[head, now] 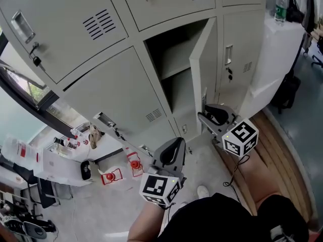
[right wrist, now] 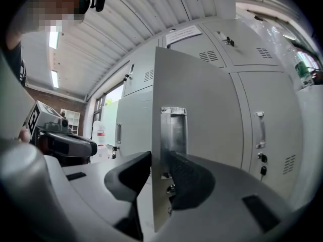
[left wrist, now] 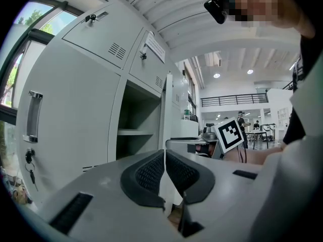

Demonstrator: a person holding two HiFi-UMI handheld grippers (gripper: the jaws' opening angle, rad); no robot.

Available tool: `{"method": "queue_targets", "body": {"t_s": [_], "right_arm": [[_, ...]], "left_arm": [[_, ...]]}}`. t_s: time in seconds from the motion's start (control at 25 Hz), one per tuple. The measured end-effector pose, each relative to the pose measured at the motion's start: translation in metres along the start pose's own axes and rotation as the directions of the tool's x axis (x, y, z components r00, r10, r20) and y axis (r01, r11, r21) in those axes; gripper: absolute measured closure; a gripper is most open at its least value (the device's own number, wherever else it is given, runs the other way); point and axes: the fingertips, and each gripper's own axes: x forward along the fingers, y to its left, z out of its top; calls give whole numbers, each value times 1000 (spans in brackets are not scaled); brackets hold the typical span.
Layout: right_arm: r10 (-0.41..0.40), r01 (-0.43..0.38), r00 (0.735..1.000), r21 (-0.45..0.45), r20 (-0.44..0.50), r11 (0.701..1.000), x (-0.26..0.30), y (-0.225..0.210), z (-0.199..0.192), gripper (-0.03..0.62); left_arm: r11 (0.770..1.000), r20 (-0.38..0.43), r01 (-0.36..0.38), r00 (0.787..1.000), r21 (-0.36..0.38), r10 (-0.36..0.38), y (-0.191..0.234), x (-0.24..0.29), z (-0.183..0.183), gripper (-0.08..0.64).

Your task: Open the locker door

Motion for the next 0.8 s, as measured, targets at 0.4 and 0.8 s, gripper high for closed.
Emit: {"method": "queue_targets", "body": {"t_s": [0.4,0.8], "right_arm": [[-254,254,967,12,-10,967,-37,-19,-3,398],[-390,390,920,1,-32,921,-61,-35,-5,396]], "left_arm": [[997,-14,81,997,-13,-82,-15,-17,-7,538],[993,-19,114,993,-10,-114,-25,-30,-9,537]]}}
